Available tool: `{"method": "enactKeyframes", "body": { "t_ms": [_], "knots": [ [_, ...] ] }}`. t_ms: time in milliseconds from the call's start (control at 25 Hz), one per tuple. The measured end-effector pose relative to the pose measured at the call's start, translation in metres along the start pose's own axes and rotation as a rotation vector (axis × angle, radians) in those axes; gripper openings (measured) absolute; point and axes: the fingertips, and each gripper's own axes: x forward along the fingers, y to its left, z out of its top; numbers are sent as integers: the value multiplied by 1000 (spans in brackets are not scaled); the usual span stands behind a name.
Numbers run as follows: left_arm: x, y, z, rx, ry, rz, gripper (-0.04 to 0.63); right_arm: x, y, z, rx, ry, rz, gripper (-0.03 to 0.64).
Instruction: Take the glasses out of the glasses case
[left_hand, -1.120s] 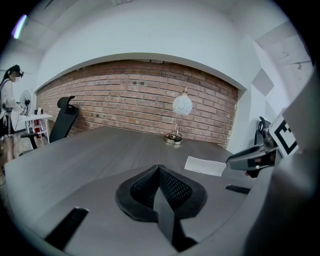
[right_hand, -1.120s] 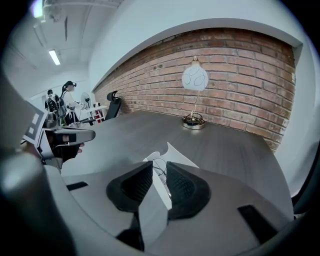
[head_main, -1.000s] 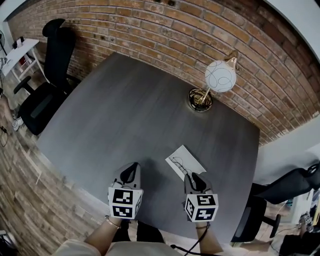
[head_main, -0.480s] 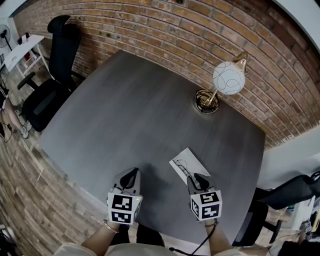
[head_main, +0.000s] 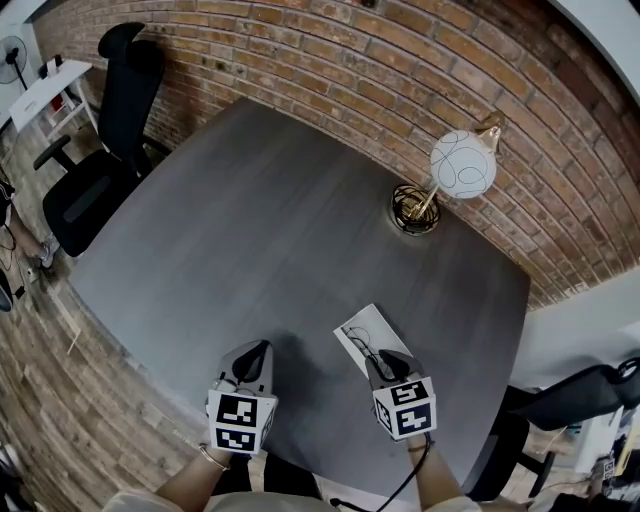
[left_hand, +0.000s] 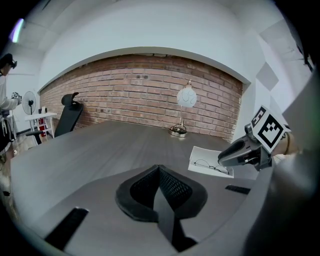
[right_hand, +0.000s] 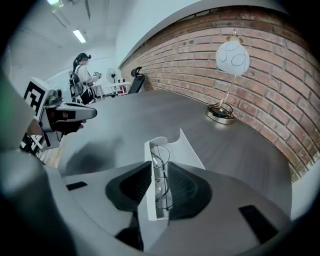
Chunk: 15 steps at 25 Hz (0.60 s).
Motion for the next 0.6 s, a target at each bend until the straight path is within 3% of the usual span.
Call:
{"method": "enactKeyframes", "body": {
  "t_ms": [600],
  "knots": [
    [2, 6, -13, -37, 18, 45, 14, 20, -4, -6, -116, 112, 80, 112]
  ]
}}
